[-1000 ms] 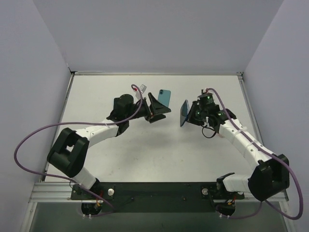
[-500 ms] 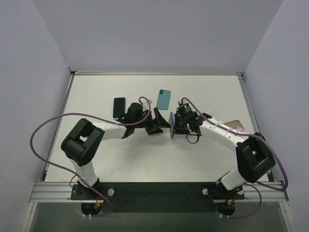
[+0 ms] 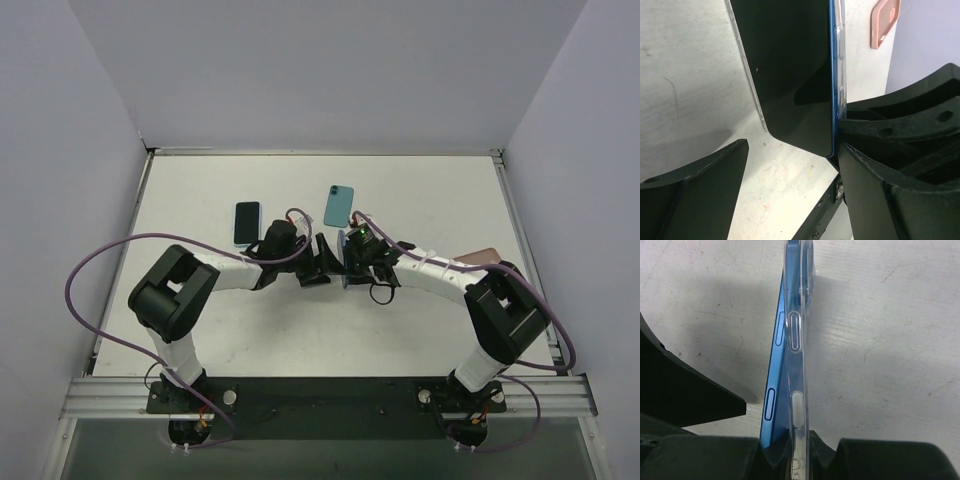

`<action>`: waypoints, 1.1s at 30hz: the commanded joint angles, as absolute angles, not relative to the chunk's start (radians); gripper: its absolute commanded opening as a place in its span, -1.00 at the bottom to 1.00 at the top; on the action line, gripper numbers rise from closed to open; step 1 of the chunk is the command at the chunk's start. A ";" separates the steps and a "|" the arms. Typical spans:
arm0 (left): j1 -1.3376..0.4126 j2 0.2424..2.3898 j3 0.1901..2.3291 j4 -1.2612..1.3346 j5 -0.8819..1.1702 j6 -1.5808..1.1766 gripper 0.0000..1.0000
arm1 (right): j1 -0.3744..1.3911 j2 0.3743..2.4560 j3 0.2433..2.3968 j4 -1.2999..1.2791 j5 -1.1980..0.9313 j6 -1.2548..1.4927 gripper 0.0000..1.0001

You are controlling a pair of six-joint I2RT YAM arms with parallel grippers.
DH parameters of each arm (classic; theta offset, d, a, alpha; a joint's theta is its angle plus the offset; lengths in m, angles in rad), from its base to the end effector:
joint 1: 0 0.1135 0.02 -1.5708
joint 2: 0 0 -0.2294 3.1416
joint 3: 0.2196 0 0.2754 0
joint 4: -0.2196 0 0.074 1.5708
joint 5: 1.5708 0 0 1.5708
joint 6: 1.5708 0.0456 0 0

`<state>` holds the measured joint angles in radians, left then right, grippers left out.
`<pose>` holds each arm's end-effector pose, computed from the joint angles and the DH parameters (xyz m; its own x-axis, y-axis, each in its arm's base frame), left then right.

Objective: Take the phone out of the phone case
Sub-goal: Remove the phone case from the phone.

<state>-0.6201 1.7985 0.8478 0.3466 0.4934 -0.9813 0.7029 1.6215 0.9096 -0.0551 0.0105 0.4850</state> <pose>0.2892 -0.2330 0.0883 -0.9461 -0.2240 -0.2339 0.0767 0.5469 -0.8337 0.2753 0.2326 0.1294 -0.7671 -0.0389 -0.6404 -0.3199 0.8884 0.3292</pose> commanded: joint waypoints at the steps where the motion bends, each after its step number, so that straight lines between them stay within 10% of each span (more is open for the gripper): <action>1: -0.621 1.775 0.848 0.327 0.451 -0.927 0.60 | 0.732 1.709 0.876 -0.020 -0.057 0.494 -1.00; 33: -0.611 1.764 1.026 0.023 0.216 -0.928 0.35 | 0.769 1.704 0.900 -0.029 -0.114 0.477 -1.00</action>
<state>-0.6205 1.7668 0.9638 0.0696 0.3756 -0.9543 0.7097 1.6585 0.9188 0.0349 -0.0261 0.4889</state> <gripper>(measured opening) 0.676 0.098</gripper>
